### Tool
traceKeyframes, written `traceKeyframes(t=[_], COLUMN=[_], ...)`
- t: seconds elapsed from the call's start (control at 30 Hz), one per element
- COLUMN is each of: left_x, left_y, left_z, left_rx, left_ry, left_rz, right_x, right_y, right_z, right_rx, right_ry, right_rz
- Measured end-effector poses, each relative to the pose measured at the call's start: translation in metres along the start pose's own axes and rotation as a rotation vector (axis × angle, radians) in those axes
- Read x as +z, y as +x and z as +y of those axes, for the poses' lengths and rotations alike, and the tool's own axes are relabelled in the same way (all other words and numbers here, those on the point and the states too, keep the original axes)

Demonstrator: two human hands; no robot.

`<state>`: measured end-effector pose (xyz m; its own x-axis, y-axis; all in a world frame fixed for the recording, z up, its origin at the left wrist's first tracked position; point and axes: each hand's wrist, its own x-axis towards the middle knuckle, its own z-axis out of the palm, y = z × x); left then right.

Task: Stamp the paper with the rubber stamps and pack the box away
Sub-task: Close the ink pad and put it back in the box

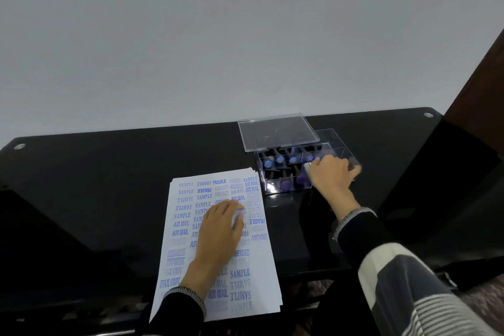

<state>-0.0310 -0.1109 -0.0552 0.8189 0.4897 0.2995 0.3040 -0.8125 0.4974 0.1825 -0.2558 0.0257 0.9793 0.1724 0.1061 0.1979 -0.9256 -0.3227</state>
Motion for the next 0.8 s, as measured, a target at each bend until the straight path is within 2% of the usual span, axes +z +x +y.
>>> traceKeyframes(t=[0.07,0.13,0.23,0.3,0.4,0.5,0.6,0.8], left_x=[-0.004,-0.009,-0.022,-0.034,-0.055,-0.069,-0.078,-0.084], left_y=[0.002,0.004,0.000,-0.007,-0.017,-0.019,-0.011,0.001], left_z=[0.000,0.000,-0.006,-0.012,-0.023,-0.027,-0.026,-0.032], left_rx=[0.003,-0.051,-0.252,-0.442,-0.721,-0.806,-0.871,-0.994], left_ry=[-0.049,-0.084,-0.023,0.062,0.023,0.035,0.005,-0.198], left_rz=[-0.010,-0.023,0.109,0.183,0.168,0.097,0.011,-0.039], right_x=[0.006,0.009,0.012,0.021,0.035,0.037,0.036,0.029], right_y=[-0.015,-0.040,-0.085,-0.110,-0.134,-0.147,-0.145,-0.136], right_z=[-0.008,-0.020,-0.039,-0.046,-0.052,-0.060,-0.071,-0.077], right_rx=[-0.141,-0.221,-0.228,-0.176,-0.021,0.088,0.120,0.107], right_ry=[0.289,0.554,0.730,0.719,0.622,0.487,0.473,0.452], right_rz=[0.137,0.148,0.136,0.095,-0.080,-0.256,-0.389,-0.476])
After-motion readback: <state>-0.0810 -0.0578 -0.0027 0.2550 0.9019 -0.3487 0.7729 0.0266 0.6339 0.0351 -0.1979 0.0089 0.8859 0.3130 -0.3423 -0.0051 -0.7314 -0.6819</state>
